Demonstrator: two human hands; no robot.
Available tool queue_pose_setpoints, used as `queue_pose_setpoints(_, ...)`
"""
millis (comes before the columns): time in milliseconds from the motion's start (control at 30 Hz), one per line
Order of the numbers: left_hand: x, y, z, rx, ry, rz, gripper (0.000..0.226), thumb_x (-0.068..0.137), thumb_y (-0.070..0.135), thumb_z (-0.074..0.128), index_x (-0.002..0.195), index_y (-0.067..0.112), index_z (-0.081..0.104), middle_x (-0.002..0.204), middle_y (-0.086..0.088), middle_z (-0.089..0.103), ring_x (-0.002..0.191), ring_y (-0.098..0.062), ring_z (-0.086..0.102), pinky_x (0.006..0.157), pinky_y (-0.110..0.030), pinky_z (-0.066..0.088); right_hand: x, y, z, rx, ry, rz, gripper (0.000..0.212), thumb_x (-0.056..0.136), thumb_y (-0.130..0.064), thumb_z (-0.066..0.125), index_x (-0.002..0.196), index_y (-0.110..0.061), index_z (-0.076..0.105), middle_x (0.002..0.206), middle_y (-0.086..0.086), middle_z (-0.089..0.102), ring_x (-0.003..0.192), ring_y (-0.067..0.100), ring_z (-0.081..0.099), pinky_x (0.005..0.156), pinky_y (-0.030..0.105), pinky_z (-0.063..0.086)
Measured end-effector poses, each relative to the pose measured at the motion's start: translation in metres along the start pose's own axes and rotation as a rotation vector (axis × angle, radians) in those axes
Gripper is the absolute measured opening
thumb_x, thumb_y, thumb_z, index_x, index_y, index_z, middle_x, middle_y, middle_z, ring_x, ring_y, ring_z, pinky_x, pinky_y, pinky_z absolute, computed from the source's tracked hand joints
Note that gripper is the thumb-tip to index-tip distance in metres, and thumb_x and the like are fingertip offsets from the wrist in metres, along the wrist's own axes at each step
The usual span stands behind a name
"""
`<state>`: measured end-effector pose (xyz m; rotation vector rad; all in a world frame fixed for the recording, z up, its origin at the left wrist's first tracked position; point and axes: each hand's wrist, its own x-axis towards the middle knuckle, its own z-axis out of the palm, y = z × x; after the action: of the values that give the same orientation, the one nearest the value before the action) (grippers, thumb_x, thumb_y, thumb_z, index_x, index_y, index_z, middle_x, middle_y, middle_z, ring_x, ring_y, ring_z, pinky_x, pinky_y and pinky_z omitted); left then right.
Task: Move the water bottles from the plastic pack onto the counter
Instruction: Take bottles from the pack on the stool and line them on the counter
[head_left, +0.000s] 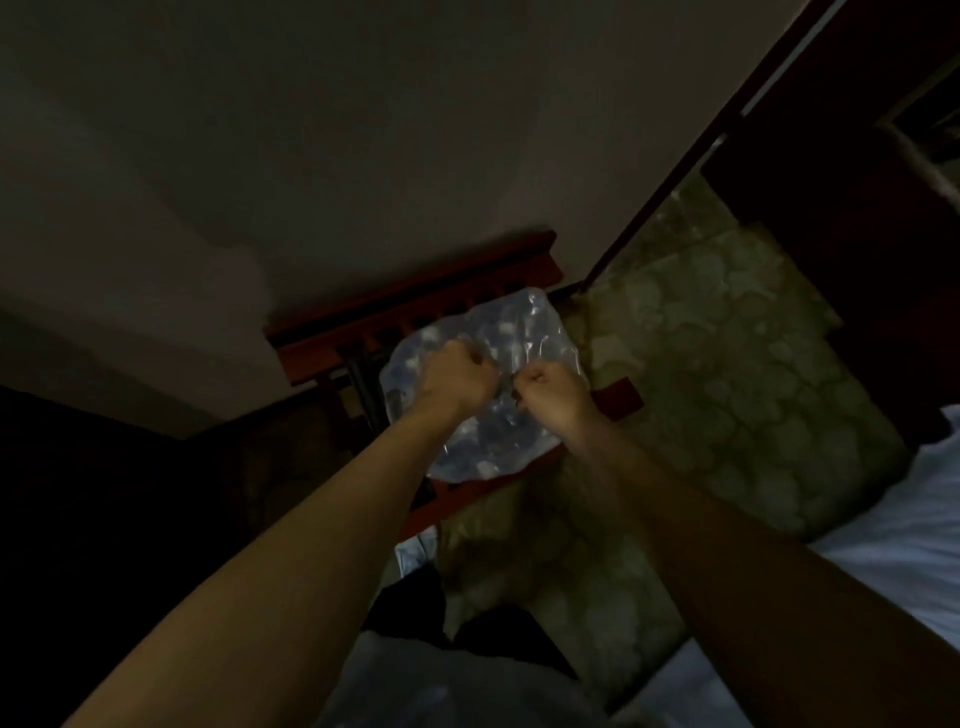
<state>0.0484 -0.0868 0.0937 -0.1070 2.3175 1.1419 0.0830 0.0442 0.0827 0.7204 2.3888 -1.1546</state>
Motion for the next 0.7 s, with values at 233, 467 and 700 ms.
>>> queue_pose_setpoints(233, 0.046, -0.023, 0.033, -0.095, -0.225, -0.226, 0.033, 0.101, 0.018, 0.047, 0.076, 0.004, 0.063, 0.068, -0.007, 0.057, 0.059, -0.016, 0.053, 0.051, -0.027, 0.043, 0.061, 0.023, 0.017, -0.147, -0.170, 0.046, 0.031, 0.096, -0.009, 0.044, 0.067, -0.009, 0.056, 0.064, 0.003, 0.052, 0.058, 0.014, 0.047, 0.054, 0.024, 0.035)
queue_pose_setpoints(467, 0.075, -0.032, 0.086, -0.107, -0.282, -0.366, 0.034, 0.101, 0.013, 0.044, 0.125, -0.004, 0.060, 0.128, -0.023, 0.061, 0.115, -0.034, 0.060, 0.089, -0.032, 0.048, 0.113, 0.062, 0.043, -0.245, -0.342, 0.066, 0.026, 0.099, -0.008, 0.038, 0.081, -0.009, 0.057, 0.077, 0.002, 0.054, 0.081, 0.022, 0.054, 0.072, 0.030, 0.041)
queue_pose_setpoints(700, 0.093, -0.046, 0.119, 0.071, -0.189, -0.458, 0.032, 0.101, 0.020, 0.050, 0.114, -0.004, 0.065, 0.124, -0.022, 0.063, 0.116, -0.032, 0.060, 0.089, -0.029, 0.043, 0.149, 0.084, 0.053, -0.435, -0.444, -0.025, 0.027, 0.092, -0.008, 0.047, 0.116, -0.001, 0.058, 0.122, 0.021, 0.060, 0.111, 0.037, 0.057, 0.089, 0.035, 0.043)
